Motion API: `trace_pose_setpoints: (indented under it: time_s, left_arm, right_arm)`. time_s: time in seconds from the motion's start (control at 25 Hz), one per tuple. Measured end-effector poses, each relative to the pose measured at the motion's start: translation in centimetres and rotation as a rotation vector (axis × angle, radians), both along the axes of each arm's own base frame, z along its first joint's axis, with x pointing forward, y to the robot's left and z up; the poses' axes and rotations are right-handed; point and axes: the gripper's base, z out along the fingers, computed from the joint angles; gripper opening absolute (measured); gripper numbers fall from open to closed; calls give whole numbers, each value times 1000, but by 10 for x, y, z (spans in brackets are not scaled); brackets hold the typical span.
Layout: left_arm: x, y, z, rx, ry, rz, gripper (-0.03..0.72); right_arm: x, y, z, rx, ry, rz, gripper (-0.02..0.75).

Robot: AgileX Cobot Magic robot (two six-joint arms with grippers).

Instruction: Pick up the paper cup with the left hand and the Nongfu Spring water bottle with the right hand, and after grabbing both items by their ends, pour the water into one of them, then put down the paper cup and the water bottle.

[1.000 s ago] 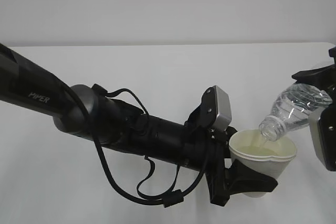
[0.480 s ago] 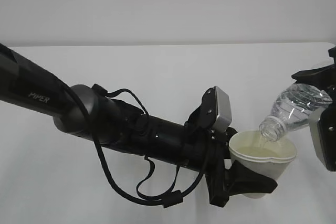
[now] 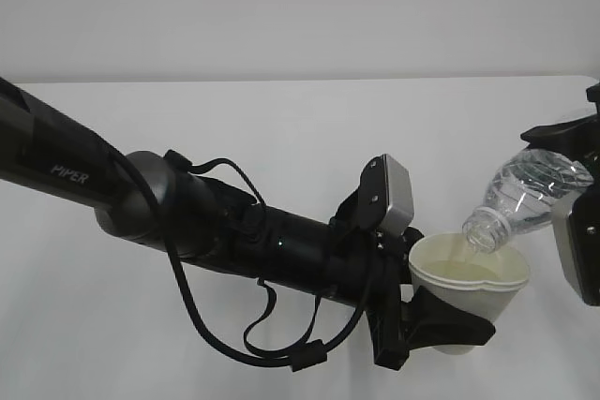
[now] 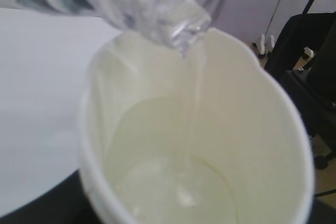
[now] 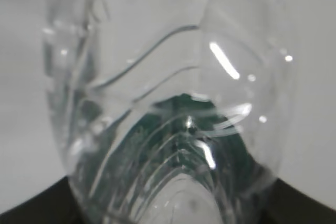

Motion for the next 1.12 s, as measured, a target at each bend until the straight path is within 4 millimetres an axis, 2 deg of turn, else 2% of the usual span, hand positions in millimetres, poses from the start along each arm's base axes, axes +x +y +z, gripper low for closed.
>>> trace_pose_setpoints:
  time_s: [1.12]
  left_arm:
    - [0, 0, 0, 2, -1, -2, 414]
  right_arm:
    - [0, 0, 0, -10, -5, 7, 402]
